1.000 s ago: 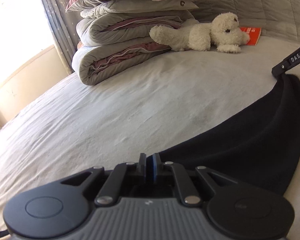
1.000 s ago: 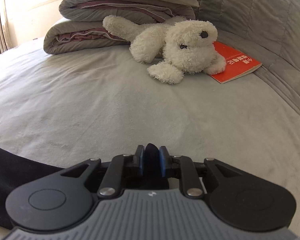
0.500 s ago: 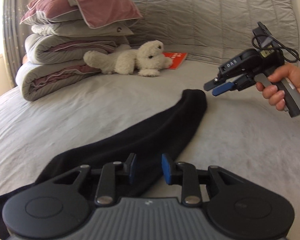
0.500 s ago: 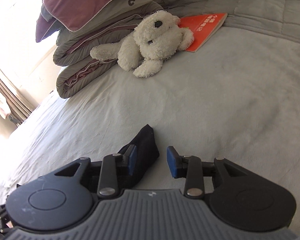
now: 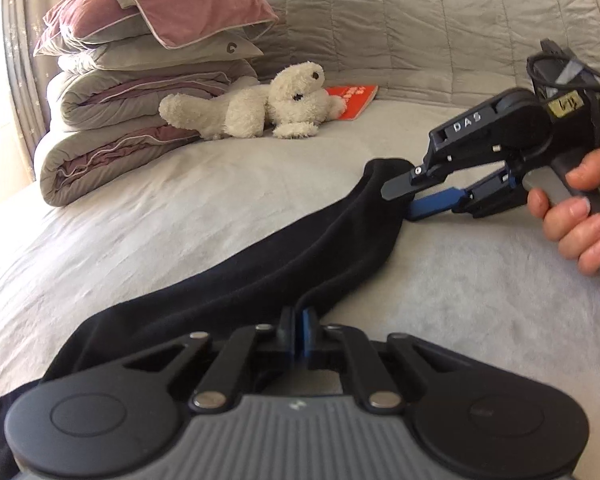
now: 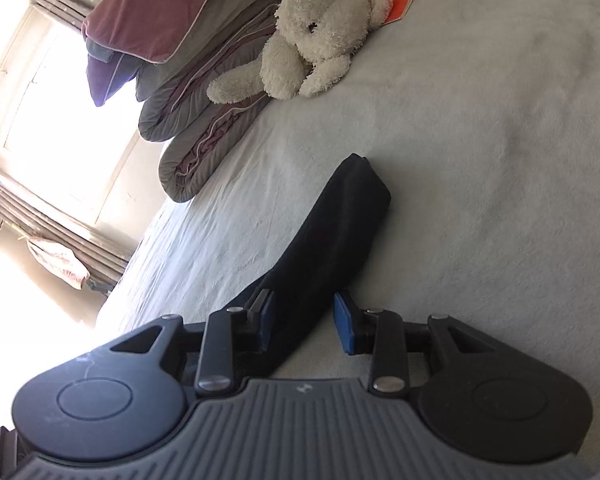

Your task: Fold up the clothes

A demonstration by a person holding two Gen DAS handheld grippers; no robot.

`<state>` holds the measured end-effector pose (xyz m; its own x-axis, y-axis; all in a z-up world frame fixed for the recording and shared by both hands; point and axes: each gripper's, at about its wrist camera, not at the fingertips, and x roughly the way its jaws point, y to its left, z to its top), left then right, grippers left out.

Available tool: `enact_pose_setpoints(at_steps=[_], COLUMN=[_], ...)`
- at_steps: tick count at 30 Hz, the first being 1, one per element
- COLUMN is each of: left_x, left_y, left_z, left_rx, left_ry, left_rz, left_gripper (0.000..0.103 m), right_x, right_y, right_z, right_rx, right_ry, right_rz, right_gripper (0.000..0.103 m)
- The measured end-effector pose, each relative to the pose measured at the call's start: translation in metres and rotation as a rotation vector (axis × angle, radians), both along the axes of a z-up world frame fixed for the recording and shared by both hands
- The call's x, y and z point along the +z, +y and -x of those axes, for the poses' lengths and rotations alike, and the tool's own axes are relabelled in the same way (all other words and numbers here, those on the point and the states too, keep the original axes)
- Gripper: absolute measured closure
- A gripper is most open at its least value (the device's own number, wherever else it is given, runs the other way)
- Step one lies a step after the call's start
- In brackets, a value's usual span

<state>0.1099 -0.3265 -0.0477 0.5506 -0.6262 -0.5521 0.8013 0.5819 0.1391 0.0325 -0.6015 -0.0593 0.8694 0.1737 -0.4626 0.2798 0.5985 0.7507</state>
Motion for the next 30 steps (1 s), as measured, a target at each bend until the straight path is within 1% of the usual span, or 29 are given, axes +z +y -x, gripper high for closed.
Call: enact_pose_setpoints(at_steps=[2,4,7,10,13,15,16,21,23,25,26,28,30], left_x=[0.005,0.009,0.013,0.017,0.019,0.02,0.019,0.019,0.016,0.011,0.009,0.003,-0.001], left_y=[0.005,0.009,0.011,0.011,0.011,0.013,0.013,0.018,0.017,0.015,0.013,0.01,0.009], left_z=[0.001,0.0,-0.006,-0.013,-0.017,-0.016,-0.014,-0.008,-0.006,-0.003,-0.002,0.001,0.002], left_rx=[0.011,0.03,0.061,0.088,0.101,0.099,0.095,0.076,0.061,0.045,0.037,0.022,0.022], left_ry=[0.003,0.022,0.07,0.12,0.151,0.154,0.155,0.156,0.158,0.151,0.148,0.141,0.132], left_rz=[0.052,0.089,0.124,0.154,0.176,0.178,0.173,0.15,0.125,0.092,0.075,0.043,0.03], left_gripper=[0.1,0.1,0.1,0.1,0.1,0.1,0.1,0.1,0.1,0.1,0.1,0.1,0.1], right_x=[-0.002,-0.005,-0.011,-0.012,-0.01,-0.01,-0.01,-0.014,-0.014,-0.015,-0.016,-0.017,-0.016], right_y=[0.005,0.006,0.011,0.025,0.043,0.05,0.05,0.036,0.024,0.01,0.004,-0.008,-0.016], right_z=[0.002,0.007,0.015,0.022,0.02,0.014,0.011,0.006,0.01,0.014,0.016,0.019,0.021], right_rx=[-0.038,-0.08,-0.113,-0.102,-0.068,-0.058,-0.073,-0.192,-0.255,-0.313,-0.334,-0.362,-0.372], right_ry=[-0.023,-0.054,-0.101,-0.13,-0.145,-0.147,-0.146,-0.175,-0.188,-0.196,-0.196,-0.194,-0.188], right_rz=[-0.018,-0.066,-0.181,-0.25,-0.272,-0.275,-0.277,-0.316,-0.306,-0.304,-0.301,-0.287,-0.264], right_gripper=[0.066,0.066,0.065,0.063,0.059,0.059,0.059,0.061,0.065,0.071,0.073,0.08,0.084])
